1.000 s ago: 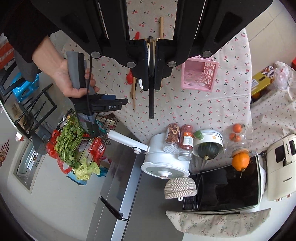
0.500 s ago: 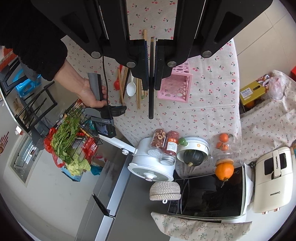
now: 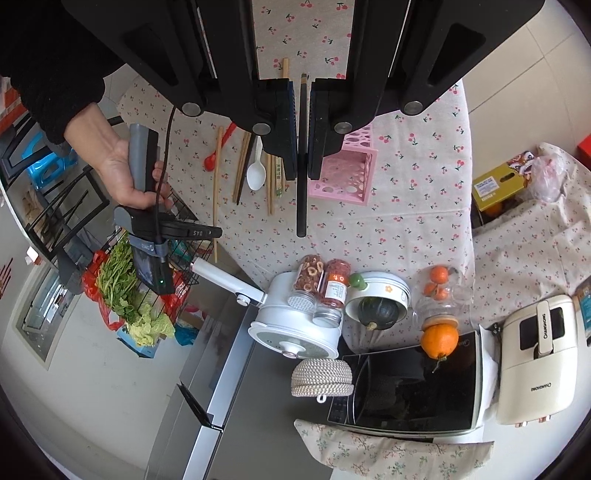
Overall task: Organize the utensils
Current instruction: 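Carry the black chopstick toward the pink basket with the left tool while the right tool grasps a wooden chopstick, then drop the black chopstick into the pink basket with the left tool while the right tool drops its chopstick in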
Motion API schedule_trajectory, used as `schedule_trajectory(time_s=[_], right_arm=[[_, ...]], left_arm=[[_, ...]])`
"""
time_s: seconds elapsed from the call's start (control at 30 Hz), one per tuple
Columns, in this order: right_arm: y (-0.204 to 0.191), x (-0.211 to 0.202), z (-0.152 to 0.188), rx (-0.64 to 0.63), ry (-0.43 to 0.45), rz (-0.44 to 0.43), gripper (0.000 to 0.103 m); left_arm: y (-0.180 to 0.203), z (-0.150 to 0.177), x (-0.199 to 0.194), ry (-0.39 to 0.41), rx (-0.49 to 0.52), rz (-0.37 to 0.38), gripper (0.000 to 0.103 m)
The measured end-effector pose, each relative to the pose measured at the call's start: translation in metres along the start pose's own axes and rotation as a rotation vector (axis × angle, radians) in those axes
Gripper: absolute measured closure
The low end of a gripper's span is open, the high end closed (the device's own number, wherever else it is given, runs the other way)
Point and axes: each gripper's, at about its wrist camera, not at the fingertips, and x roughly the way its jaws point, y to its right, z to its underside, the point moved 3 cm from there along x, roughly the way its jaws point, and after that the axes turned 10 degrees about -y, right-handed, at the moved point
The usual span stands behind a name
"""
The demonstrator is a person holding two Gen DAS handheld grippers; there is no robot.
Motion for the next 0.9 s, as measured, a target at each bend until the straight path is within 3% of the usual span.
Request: schedule_trajectory(time_s=[0.23, 0.4, 0.67, 0.9], right_arm=[[-0.028, -0.072, 0.042, -0.043, 0.089, -0.086, 0.1], [-0.05, -0.112, 0.062, -0.098, 0.172, -0.141, 0.1], [-0.075, -0.172, 0.065, -0.147, 0.332, -0.265, 0.1], [-0.1, -0.194, 0.059, -0.165, 0.439, -0.379, 0.1]], left_arm=[[0.006, -0.001, -0.022, 0.077, -0.006, -0.004, 0.098], [0.008, -0.006, -0.046, 0.174, -0.011, -0.008, 0.098], [-0.003, -0.024, -0.077, 0.329, -0.052, -0.059, 0.098], [-0.005, -0.044, -0.062, 0.344, -0.01, -0.103, 0.098]])
